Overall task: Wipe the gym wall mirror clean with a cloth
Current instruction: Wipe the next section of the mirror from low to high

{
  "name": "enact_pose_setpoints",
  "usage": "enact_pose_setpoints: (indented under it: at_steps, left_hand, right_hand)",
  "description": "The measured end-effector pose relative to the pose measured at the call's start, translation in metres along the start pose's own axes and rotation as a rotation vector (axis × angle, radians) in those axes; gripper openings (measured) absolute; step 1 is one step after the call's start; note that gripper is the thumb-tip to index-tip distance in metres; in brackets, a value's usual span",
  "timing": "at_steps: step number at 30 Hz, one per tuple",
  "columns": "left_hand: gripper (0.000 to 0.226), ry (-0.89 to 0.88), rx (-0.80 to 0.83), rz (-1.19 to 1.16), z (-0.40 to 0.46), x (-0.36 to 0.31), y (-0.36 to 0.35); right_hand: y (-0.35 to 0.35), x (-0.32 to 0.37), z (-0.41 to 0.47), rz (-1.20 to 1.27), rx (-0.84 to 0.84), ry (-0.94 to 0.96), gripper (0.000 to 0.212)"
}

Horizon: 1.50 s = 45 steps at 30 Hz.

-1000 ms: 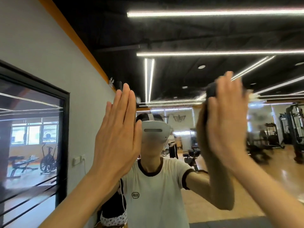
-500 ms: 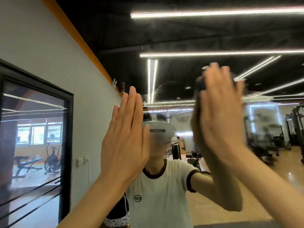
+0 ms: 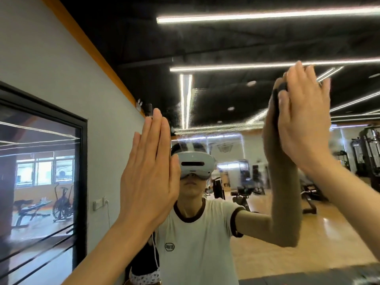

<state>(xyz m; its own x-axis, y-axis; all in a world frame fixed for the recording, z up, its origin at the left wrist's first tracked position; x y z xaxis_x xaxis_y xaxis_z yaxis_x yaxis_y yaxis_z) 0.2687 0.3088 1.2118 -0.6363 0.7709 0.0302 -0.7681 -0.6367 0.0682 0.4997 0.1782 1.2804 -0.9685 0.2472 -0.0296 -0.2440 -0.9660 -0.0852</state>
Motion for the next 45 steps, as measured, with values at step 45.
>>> enact_pose_setpoints:
  at_steps: [45]
  left_hand:
    - [0.060, 0.018, -0.056, 0.035, -0.001, 0.032, 0.018]
  right_hand:
    - [-0.041, 0.199, -0.045, 0.053, 0.009, 0.416, 0.057]
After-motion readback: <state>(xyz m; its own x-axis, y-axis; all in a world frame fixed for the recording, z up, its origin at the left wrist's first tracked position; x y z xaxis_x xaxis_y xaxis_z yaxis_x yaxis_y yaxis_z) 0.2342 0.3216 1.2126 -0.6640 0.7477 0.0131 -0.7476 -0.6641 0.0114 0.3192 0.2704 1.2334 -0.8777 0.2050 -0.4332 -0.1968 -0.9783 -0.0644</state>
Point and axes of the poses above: each hand's wrist, its own z-axis towards the middle knuckle, its own y-axis out of the back of the hand, x = y × z, the point moved 8 cm from there along z, towards the middle knuckle, and after that the axes turned 10 degrees about y, right-handed, at the moved point
